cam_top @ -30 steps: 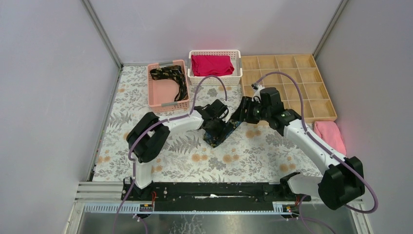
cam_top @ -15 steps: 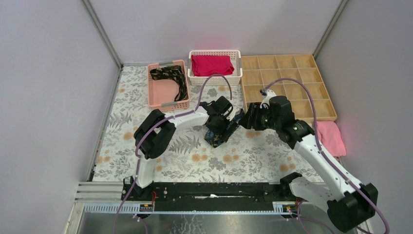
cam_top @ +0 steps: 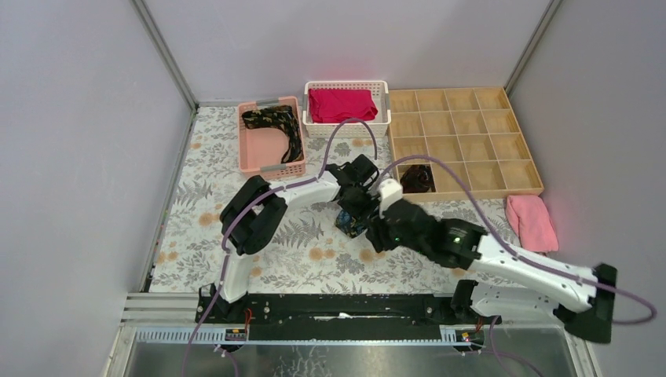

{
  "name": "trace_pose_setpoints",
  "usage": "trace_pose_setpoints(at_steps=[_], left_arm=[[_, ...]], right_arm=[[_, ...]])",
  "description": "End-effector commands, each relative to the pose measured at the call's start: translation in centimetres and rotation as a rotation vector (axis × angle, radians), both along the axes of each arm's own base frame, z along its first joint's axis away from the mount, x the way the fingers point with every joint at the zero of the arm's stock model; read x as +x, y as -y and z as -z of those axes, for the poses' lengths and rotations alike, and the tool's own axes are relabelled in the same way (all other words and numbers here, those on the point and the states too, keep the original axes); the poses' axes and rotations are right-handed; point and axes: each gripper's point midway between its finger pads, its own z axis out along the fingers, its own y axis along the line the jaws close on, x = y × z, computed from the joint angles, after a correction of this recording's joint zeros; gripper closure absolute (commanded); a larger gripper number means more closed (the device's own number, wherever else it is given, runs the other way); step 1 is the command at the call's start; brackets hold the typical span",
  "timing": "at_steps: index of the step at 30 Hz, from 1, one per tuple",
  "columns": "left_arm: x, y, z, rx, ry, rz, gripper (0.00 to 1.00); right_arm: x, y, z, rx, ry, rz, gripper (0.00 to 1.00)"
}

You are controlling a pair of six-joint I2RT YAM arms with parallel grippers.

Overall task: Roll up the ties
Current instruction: Roll the tie at the center of the board.

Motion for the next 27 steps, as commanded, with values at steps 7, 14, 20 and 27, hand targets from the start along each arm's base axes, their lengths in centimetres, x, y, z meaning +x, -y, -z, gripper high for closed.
trace_pose_setpoints(at_steps=[7, 14, 20, 27], left_arm=[[-4.2, -0.8, 5.5, 0.088, -0.156, 0.075, 0.3], [-4.7, -1.5, 6.5, 0.114, -0.176, 0.084, 0.29], [-5.0, -1.6, 6.9, 0.116, -0.186, 0.093, 0.29], [-5.1, -1.7, 7.3, 0.122, -0.194, 0.1, 0.29]], right_arm=[[-1.1, -4.5, 1.5, -0.425, 0.313, -0.038, 0.43], [-0.5, -5.9, 4.8, -0.699, 0.422, -0.062, 0.27], [0.5, -6.9, 7.5, -0.859, 0.485, -0.075, 0.19], [1.3, -8.2, 8.9, -0.973, 0.545, -0.122, 0.18]])
